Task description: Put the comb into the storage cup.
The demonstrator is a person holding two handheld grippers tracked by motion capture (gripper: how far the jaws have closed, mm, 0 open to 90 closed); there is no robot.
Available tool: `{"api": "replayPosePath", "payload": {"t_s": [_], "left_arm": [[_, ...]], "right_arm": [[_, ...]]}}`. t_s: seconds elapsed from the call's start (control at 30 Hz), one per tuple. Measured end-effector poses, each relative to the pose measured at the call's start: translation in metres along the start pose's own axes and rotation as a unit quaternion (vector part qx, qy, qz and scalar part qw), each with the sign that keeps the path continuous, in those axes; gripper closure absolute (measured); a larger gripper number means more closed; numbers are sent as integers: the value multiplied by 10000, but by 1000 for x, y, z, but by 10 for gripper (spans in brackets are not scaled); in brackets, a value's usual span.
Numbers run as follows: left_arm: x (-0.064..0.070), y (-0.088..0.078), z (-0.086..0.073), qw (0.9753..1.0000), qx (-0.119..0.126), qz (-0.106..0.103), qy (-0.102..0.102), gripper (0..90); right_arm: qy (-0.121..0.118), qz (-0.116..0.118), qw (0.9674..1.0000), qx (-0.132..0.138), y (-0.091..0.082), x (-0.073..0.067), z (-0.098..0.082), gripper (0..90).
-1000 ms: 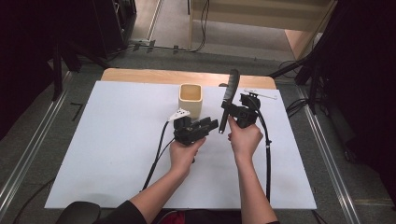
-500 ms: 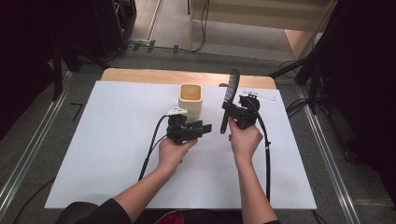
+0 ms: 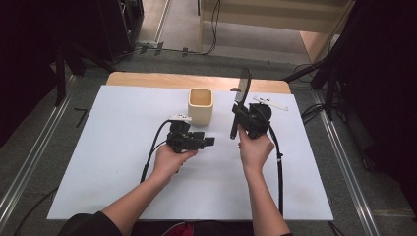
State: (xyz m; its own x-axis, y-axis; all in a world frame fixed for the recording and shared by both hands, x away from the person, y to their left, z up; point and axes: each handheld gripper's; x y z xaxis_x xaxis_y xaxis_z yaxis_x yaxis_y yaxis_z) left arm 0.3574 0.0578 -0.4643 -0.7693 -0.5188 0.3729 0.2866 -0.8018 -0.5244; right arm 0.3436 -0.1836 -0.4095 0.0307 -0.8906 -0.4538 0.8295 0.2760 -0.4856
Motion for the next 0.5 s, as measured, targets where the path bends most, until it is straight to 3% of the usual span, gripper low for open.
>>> {"api": "replayPosePath", "payload": {"t_s": [0.2, 0.37, 0.5], "left_arm": [[-4, -7, 0, 9995, -234, 80, 217, 402], [-3, -13, -1, 9987, -360, 51, 359, 393], [-3, -19, -4, 9971, -458, 123, 587, 384]], "right_arm": [[-136, 3, 9999, 54, -2, -1, -1, 702], [-197, 58, 9993, 306, -7, -3, -2, 702], [-327, 92, 9984, 448, -9, -7, -2, 702]]}}
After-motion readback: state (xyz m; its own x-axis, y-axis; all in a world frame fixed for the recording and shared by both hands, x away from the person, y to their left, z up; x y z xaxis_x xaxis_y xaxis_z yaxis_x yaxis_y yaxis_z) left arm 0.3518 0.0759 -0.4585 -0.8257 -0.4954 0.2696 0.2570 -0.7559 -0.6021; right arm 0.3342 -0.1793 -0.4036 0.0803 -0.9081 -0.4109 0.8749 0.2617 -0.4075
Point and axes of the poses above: each handheld gripper's, and its own axes: y roughly forward along the jaws, z roughly out of its top, x roughly to its right, and after that the axes turned 7 degrees about y, right-handed
